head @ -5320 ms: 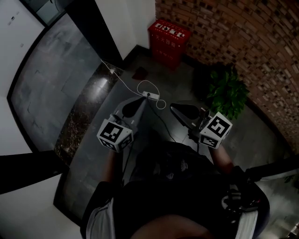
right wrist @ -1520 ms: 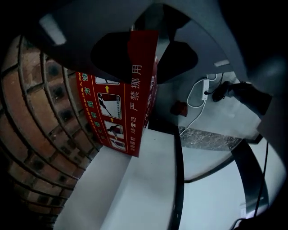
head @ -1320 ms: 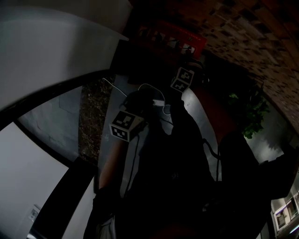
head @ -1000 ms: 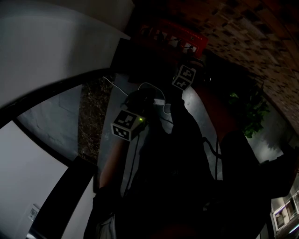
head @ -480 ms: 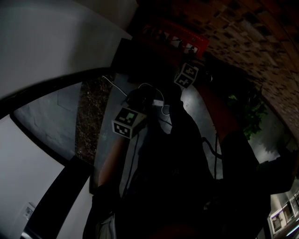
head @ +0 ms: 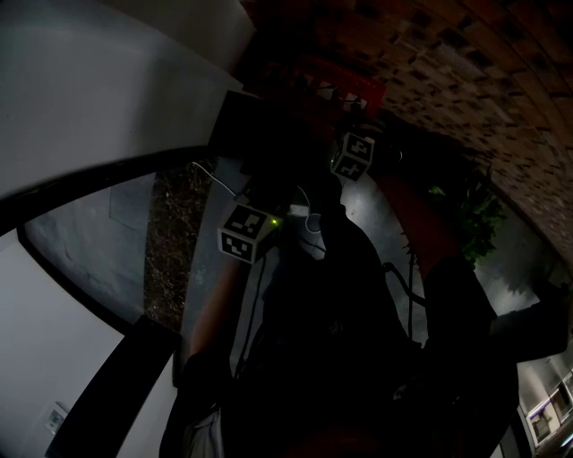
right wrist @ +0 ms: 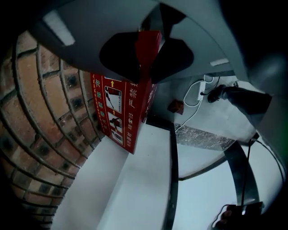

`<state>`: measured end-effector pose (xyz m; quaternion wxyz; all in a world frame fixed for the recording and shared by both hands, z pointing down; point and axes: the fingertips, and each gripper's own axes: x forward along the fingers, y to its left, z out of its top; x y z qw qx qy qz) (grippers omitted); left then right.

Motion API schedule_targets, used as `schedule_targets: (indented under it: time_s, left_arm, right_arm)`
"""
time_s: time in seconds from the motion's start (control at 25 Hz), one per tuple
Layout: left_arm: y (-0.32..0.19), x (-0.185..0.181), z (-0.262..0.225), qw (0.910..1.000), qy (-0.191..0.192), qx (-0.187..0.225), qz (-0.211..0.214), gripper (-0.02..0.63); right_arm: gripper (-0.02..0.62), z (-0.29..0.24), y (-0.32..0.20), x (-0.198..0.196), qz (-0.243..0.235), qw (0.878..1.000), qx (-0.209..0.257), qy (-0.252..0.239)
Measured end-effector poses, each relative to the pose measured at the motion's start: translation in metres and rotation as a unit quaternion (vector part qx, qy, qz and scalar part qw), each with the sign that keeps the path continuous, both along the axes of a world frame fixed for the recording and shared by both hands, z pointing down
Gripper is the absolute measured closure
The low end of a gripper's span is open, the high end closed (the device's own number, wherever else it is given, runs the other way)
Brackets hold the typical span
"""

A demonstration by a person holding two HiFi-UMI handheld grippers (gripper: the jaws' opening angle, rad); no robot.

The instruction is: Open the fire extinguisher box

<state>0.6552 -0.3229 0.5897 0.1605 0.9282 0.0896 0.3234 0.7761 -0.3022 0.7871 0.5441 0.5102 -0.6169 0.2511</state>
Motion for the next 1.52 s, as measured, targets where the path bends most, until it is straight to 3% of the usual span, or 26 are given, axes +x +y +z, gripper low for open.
schedule_targets:
  time_s: [0.64, 1.28, 1.44, 1.52]
  left_arm:
    - [-0.004, 0.020, -0.019, 0.9998, 0.015, 0.014, 0.007, 0.606]
    - [0.001, 0.032, -0.040, 0.9993, 0.021, 0.029, -0.010, 0.606]
    - [0.010, 0.039, -0.043, 0.9992, 0.025, 0.029, -0.008, 0.606]
    - [0.014, 0.041, -0.045, 0.9992, 0.025, 0.032, -0.005, 0.606]
  right_arm:
    - [0.540, -0.069, -0.007, 0.029, -0.010, 0.996, 0.074, 0.057]
    - [0.545, -0.108, -0.016, 0.065, -0.025, 0.991, 0.094, 0.087]
    - [0.565, -0.128, -0.021, 0.086, -0.014, 0.987, 0.112, 0.114]
    - [0.606, -0.132, -0.022, 0.100, -0.007, 0.984, 0.120, 0.135]
